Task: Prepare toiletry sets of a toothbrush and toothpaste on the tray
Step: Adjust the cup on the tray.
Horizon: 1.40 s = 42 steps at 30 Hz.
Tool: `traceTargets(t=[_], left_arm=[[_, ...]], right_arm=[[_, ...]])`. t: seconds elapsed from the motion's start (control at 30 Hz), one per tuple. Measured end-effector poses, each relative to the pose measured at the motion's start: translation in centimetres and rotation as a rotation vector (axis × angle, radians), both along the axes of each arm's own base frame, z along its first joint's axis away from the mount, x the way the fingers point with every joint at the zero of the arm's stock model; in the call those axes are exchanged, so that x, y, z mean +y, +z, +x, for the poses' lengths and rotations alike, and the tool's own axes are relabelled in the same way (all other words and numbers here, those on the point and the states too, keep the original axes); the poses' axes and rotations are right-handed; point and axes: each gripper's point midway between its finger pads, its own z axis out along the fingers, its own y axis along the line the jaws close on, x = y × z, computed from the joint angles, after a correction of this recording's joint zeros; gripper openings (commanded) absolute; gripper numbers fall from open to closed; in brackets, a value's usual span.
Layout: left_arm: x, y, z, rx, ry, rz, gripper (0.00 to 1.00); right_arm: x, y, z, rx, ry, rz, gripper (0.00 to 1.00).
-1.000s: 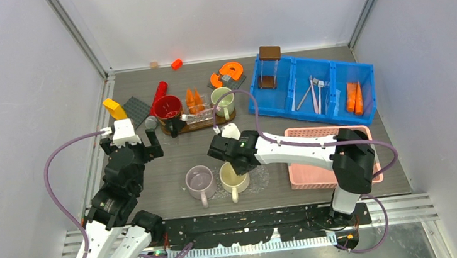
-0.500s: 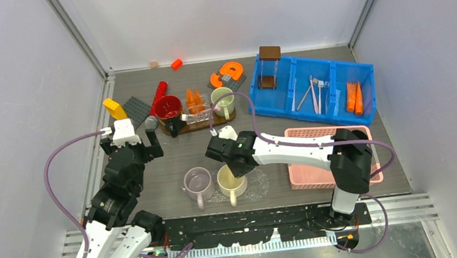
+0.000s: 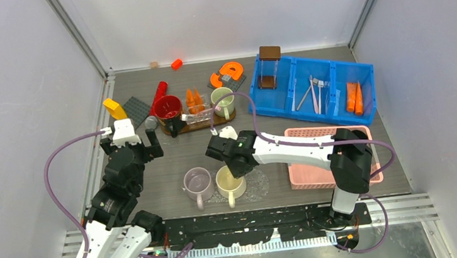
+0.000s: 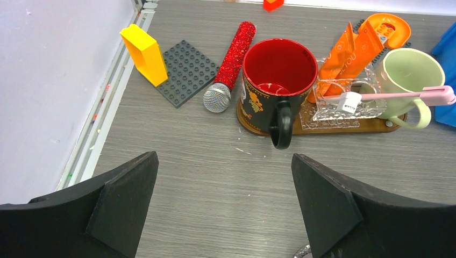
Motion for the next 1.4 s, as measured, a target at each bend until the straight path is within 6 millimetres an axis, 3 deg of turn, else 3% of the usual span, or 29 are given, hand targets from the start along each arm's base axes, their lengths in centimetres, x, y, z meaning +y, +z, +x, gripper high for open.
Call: traceTargets(t=[0.23, 1.1, 1.3, 1.4], left_arm=[[0.0, 0.0, 0.0, 0.0, 0.0, 0.0, 0.98], [0.0, 0.0, 0.0, 0.0, 0.0, 0.0, 0.98], [0.0, 0.0, 0.0, 0.0, 0.0, 0.0, 0.98], [0.0, 0.0, 0.0, 0.0, 0.0, 0.0, 0.98]], right_arm=[[0.7, 0.0, -0.5, 0.029, -0.008, 0.04, 0.0], [0.5, -0.5, -1.4, 0.066, -0.069, 0.061, 0.03], [0.4, -0.5, -1.2, 0.054, -0.065, 0.06, 0.13], [0.4, -0.5, -1.1, 0.049, -0.06, 0.058, 0.25]])
